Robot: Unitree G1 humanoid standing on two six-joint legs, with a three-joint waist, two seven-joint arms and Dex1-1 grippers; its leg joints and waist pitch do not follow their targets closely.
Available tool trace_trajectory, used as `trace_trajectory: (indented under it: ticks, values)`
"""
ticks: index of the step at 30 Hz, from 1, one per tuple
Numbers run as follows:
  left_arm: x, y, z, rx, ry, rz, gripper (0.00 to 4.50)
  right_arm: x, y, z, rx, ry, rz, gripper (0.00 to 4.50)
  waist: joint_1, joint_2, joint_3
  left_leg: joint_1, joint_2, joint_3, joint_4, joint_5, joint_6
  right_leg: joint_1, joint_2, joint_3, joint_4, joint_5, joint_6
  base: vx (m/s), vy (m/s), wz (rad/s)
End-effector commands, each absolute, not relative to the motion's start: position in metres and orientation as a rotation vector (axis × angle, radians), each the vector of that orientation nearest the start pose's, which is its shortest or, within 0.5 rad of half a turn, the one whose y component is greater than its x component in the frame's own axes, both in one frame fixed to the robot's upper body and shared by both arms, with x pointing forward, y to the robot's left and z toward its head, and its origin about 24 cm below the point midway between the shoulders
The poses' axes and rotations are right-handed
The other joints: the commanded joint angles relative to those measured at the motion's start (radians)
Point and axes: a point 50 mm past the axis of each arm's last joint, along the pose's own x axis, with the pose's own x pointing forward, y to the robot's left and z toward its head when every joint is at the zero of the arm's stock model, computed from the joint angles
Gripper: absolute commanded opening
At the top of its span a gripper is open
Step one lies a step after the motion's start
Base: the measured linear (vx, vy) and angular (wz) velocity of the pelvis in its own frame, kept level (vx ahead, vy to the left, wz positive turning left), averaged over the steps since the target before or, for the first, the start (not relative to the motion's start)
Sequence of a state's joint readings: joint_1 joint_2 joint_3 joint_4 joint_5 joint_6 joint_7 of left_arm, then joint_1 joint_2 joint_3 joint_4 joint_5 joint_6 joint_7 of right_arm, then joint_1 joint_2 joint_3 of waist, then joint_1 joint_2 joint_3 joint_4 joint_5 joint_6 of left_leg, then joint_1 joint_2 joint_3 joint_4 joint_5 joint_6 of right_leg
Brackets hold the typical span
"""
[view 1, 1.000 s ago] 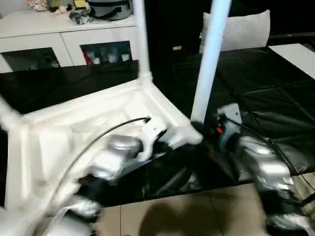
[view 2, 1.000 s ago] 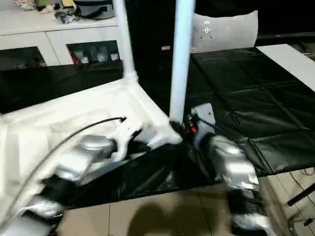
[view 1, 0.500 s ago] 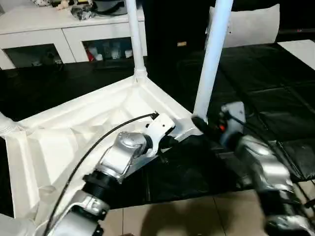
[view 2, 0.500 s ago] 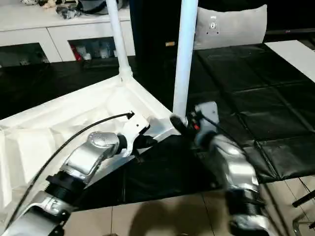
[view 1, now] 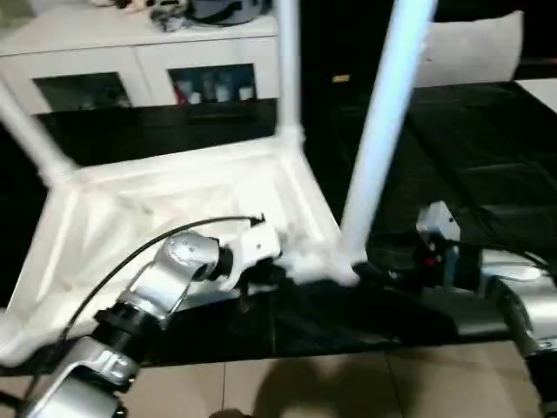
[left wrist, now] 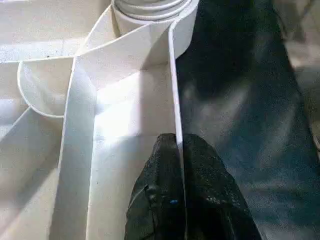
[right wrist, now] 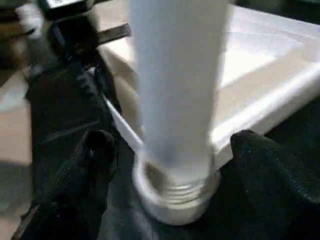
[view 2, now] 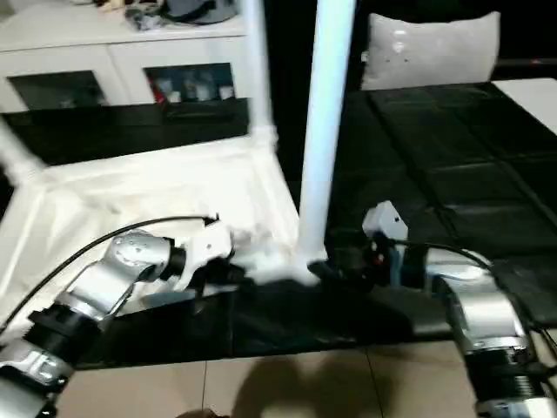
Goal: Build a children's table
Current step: Rotate leg to tighten
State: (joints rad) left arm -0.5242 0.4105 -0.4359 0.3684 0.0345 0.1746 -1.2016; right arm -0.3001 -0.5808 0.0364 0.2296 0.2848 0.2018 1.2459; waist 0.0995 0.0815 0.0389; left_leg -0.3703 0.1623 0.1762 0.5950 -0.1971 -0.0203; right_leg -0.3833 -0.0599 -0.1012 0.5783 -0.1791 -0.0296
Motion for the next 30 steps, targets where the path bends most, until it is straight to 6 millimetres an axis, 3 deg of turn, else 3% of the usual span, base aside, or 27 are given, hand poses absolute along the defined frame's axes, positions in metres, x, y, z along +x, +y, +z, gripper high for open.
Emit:
trace_trajectory:
  ticks: [1, 2, 3, 6, 7, 21, 26, 30]
  values:
    - [0.286, 0.109, 0.045, 0.602, 0.521, -1.573, 0.00, 0.275, -0.207, 0.086, -0.194, 0.276, 1.248, 3.92, 0.000, -0.018, -0.059, 0.011, 0.080, -0.029, -0.062, -0.143, 0.113, 0.043, -0.104, 0.060, -0.068, -0.263, -0.167, 0.000, 0.000, 0.00]
    - [0.285, 0.111, 0.047, 0.625, 0.523, -1.619, 0.00, 0.273, -0.205, 0.086, -0.191, 0.290, 1.296, 3.92, 0.001, -0.025, -0.057, 0.012, 0.080, -0.027, -0.062, -0.145, 0.113, 0.042, -0.104, 0.061, -0.070, -0.271, -0.164, 0.000, 0.000, 0.00]
    - [0.284, 0.112, 0.047, 0.634, 0.523, -1.634, 0.00, 0.272, -0.204, 0.086, -0.178, 0.304, 1.319, 3.62, 0.004, -0.023, -0.059, 0.012, 0.080, -0.028, -0.062, -0.142, 0.113, 0.044, -0.106, 0.061, -0.069, -0.274, -0.164, 0.000, 0.000, 0.00]
    - [0.284, 0.111, 0.048, 0.658, 0.521, -1.652, 0.00, 0.268, -0.201, 0.086, -0.140, 0.339, 1.369, 3.52, 0.010, -0.022, -0.060, 0.013, 0.083, -0.029, -0.061, -0.129, 0.118, 0.042, -0.103, 0.061, -0.067, -0.267, -0.163, 0.000, 0.000, 0.00]
    - [0.284, 0.111, 0.048, 0.665, 0.522, -1.664, 0.00, 0.267, -0.200, 0.086, -0.134, 0.337, 1.383, 3.42, 0.012, -0.027, -0.059, 0.012, 0.083, -0.028, -0.062, -0.129, 0.116, 0.042, -0.104, 0.061, -0.066, -0.267, -0.163, 0.000, 0.000, 0.00]
    - [0.283, 0.108, 0.048, 0.669, 0.515, -1.726, 0.00, 0.261, -0.189, 0.079, -0.033, 0.407, 1.502, 2.14, 0.023, -0.026, -0.063, 0.012, 0.083, -0.028, -0.059, -0.112, 0.106, 0.042, -0.106, 0.061, -0.065, -0.274, -0.157, 0.000, 0.000, 0.00]
    - [0.284, 0.111, 0.047, 0.614, 0.538, -1.677, 0.00, 0.255, -0.184, 0.077, 0.027, 0.417, 1.514, 2.02, 0.026, -0.031, -0.063, 0.012, 0.082, -0.027, -0.059, -0.101, 0.103, 0.044, -0.106, 0.062, -0.062, -0.259, -0.160, 0.000, 0.000, 0.00]
    - [0.285, 0.108, 0.047, 0.536, 0.557, -1.608, 0.00, 0.258, -0.175, 0.071, 0.070, 0.416, 1.406, 2.02, 0.027, -0.028, -0.061, 0.010, 0.081, -0.028, -0.060, -0.106, 0.098, 0.042, -0.107, 0.061, -0.065, -0.287, -0.154, 0.000, 0.000, 0.00]
